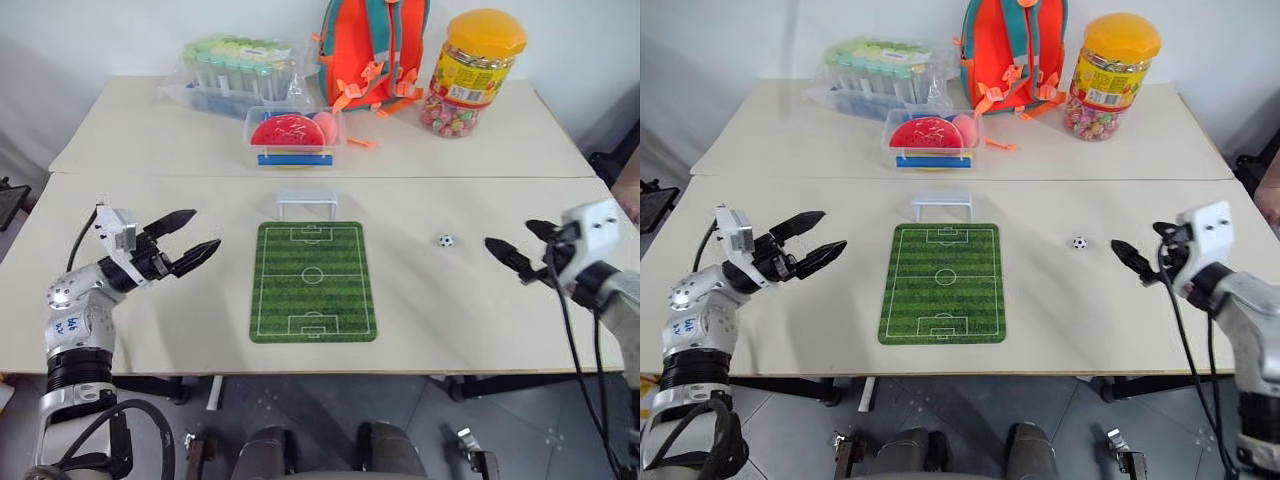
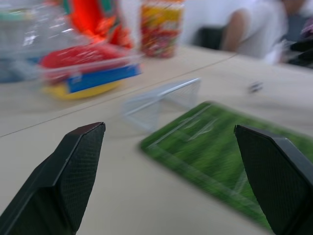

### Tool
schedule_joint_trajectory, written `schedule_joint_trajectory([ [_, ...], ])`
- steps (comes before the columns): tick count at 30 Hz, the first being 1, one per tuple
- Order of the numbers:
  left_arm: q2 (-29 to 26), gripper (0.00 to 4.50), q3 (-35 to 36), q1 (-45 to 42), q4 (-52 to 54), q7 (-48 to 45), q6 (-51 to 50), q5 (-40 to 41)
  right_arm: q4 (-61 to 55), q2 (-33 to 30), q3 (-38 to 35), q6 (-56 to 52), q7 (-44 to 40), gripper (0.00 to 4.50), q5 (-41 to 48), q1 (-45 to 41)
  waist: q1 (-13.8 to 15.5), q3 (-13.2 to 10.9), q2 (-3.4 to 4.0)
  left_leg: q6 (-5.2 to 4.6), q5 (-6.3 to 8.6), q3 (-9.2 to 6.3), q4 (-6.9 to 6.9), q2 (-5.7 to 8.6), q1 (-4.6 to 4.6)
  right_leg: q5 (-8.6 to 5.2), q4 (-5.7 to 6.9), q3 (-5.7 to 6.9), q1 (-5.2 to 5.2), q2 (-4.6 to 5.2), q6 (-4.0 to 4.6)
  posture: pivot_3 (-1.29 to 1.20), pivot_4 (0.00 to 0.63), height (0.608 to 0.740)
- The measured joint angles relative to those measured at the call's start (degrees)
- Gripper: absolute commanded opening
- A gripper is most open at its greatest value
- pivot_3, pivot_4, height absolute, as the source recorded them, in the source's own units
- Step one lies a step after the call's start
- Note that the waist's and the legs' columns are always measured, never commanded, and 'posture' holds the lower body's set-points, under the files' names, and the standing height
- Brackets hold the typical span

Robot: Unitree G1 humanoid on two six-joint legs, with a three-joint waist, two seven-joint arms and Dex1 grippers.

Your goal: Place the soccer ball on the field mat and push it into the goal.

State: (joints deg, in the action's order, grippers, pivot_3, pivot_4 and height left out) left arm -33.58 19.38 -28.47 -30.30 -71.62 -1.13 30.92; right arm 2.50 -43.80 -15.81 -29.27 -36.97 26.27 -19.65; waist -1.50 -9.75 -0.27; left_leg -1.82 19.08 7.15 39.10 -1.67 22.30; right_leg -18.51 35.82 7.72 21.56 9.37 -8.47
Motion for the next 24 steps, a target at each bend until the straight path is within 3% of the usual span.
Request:
schedule_joint_trajectory([
  [6, -2.9, 4.50, -1.9, 7.0, 2.4, -14.2, 0.6, 1.2, 17.5, 4.5, 9.4, 7.2, -5.2, 4.47, -6.7, -12.7, -0.7, 0.0, 0.03, 0.04, 0.00, 0.05, -0.08, 0.00, -0.01, -0.01, -0.02, 0.00, 0.08, -0.13, 0.01, 0.00, 0.150, 0.740],
  [14, -6.2, 4.50, -1.5, 13.8, 4.1, -14.3, 3.0, 0.5, 35.0, 8.5, 13.5, 16.0, -9.0, 4.47, -13.0, -20.6, -0.3, -0.1, 0.07, -0.03, 0.03, -0.02, 0.01, -0.06, 0.04, 0.00, 0.03, -0.01, 0.04, 0.04, -0.01, 0.00, 0.150, 0.740],
  [19, -6.2, 4.50, -0.4, 16.0, 7.1, -14.3, 3.0, 1.2, 38.2, 9.1, 14.7, 18.2, -11.3, 3.30, -15.1, -21.6, -0.5, -0.1, 0.08, -0.02, 0.02, -0.05, 0.00, -0.08, 0.03, 0.00, 0.06, 0.01, 0.04, 0.03, -0.01, 0.00, 0.150, 0.740],
  [24, -6.4, 4.50, 0.7, 16.6, 7.3, -14.3, 3.0, 1.3, 38.2, 9.1, 14.8, 19.8, -12.4, 1.66, -15.6, -21.2, -0.4, -0.1, 0.08, -0.02, 0.03, -0.05, 0.01, -0.07, 0.02, 0.00, 0.06, 0.00, 0.03, 0.04, -0.01, 0.00, 0.150, 0.740],
])
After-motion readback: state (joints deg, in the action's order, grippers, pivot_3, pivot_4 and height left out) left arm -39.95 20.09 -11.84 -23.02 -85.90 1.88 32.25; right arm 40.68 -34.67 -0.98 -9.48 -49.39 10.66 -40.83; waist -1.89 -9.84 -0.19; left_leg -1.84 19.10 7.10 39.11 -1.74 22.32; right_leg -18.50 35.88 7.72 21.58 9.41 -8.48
